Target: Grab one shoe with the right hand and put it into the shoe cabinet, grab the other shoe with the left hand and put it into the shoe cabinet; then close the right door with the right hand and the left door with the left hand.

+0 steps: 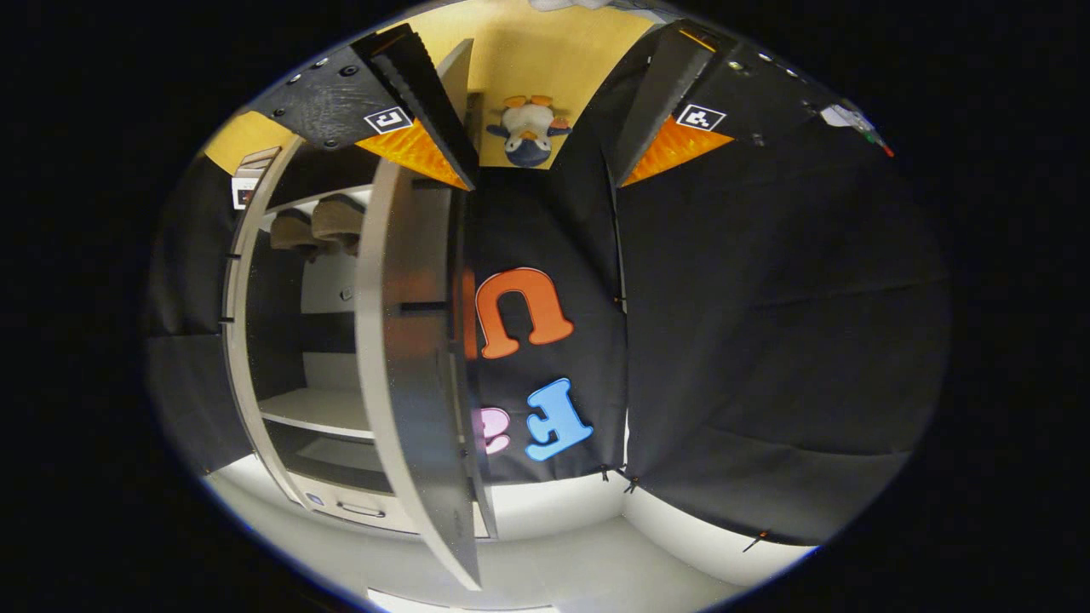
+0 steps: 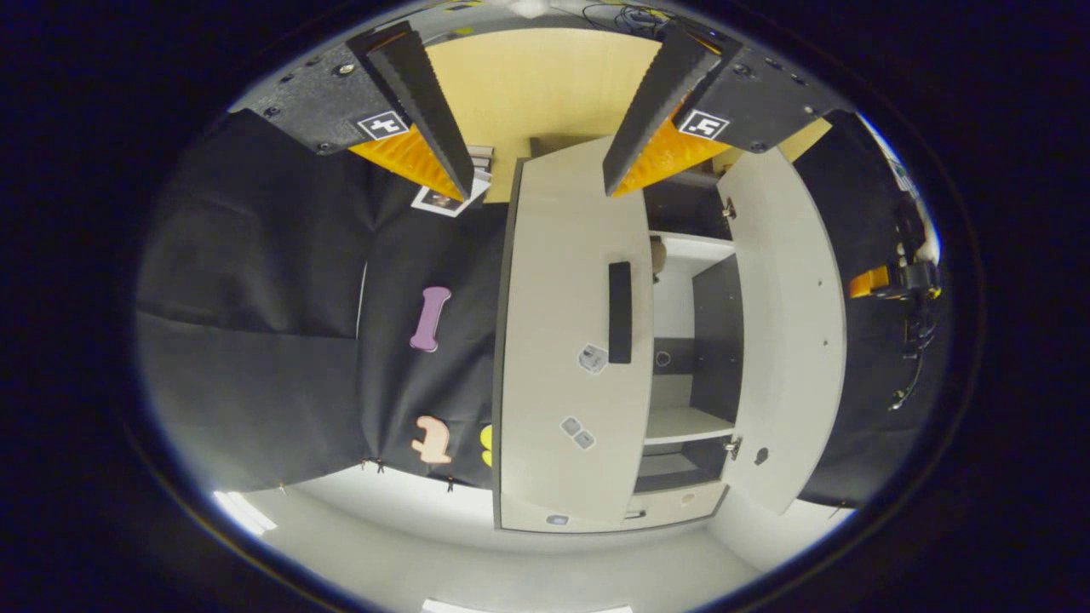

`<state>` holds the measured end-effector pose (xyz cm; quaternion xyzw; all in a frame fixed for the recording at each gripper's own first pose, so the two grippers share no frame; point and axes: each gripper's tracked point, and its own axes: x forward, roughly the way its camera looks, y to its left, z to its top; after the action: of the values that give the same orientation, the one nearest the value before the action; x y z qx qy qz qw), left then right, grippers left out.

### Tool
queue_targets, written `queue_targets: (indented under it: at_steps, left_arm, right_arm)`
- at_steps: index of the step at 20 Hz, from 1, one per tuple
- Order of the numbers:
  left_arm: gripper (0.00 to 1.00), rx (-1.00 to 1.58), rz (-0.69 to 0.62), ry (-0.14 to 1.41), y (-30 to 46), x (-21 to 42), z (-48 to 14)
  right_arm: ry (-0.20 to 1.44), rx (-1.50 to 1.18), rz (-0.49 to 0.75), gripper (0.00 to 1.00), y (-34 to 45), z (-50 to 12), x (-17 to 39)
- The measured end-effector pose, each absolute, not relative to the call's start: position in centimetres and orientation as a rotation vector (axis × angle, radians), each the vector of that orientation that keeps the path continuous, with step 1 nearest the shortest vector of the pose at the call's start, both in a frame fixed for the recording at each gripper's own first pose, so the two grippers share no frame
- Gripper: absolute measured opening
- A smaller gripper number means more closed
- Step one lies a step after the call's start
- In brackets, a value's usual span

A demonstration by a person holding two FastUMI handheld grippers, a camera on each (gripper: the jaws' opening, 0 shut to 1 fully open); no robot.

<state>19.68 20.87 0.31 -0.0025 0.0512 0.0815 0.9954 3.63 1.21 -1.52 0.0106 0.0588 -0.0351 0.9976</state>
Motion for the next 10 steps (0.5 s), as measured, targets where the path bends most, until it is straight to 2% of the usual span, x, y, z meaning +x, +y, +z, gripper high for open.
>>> queue_targets:
  at_steps: [6,10]
  left_arm:
    - [0.96,0.059,0.189,0.076,21.9,22.7,1.8]
    - [0.90,0.113,0.202,0.046,21.4,22.9,2.4]
  right_arm:
    - [0.146,0.082,-0.082,1.00,0.3,-2.8,2.6]
    - [0.145,0.077,-0.094,1.00,-0.8,-3.0,2.0]
